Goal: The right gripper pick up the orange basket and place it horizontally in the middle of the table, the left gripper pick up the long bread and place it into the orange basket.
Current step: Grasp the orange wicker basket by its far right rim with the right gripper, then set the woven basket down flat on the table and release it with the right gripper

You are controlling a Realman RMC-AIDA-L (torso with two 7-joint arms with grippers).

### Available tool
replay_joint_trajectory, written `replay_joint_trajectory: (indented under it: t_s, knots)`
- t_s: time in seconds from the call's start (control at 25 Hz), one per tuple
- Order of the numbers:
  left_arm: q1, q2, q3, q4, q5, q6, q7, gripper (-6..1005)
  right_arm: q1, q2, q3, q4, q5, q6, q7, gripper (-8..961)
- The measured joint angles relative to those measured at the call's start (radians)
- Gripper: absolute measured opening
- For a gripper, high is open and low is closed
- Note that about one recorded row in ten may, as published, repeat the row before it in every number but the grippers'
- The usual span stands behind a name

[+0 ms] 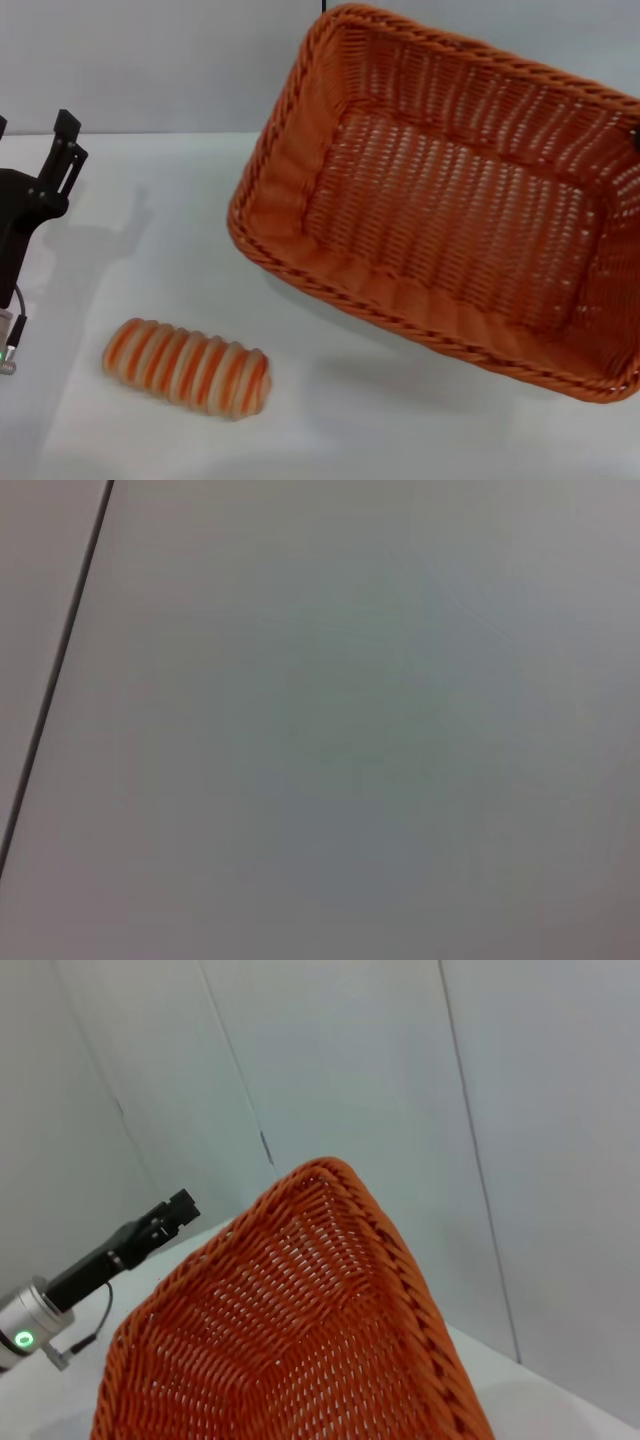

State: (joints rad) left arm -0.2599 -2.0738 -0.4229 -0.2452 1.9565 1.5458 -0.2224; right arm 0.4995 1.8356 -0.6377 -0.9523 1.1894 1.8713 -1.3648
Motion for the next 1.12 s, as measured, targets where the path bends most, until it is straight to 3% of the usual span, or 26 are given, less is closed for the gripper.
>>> replay_joint_trajectory:
  t_s: [0.2,0.28,0.44,0.64,0.92,1.12]
  knots:
    - [-0.002,0.0,0.006,-0.006,0.005,0.004,0.0,840,-0.029,-0.024,-0.041,-0.043,0.012,0.002,-0.024,167]
    - [-0.002,0.001,0.007,-0.015,0.005,0.004,0.0,840,-0.032,-0.047,-0.097,-0.038,0.007,0.002,-0.047,167]
    - [0.0,0.002,0.008,-0.028,0.005,0.008,0.0,840,-0.022,-0.057,-0.155,-0.015,-0.013,0.001,-0.068,166]
    - [-0.001,0.001,0.012,-0.041,0.005,0.008,0.0,840,0.02,-0.041,-0.187,0.044,-0.114,-0.002,-0.121,166]
    - [-0.004,0.0,0.016,-0.054,0.005,0.007,0.0,841,0.096,-0.051,-0.19,0.192,-0.16,-0.011,-0.222,166]
    - [-0.01,0.0,0.016,-0.064,0.005,0.003,0.0,841,0.135,-0.037,-0.195,0.21,-0.187,-0.016,-0.262,167]
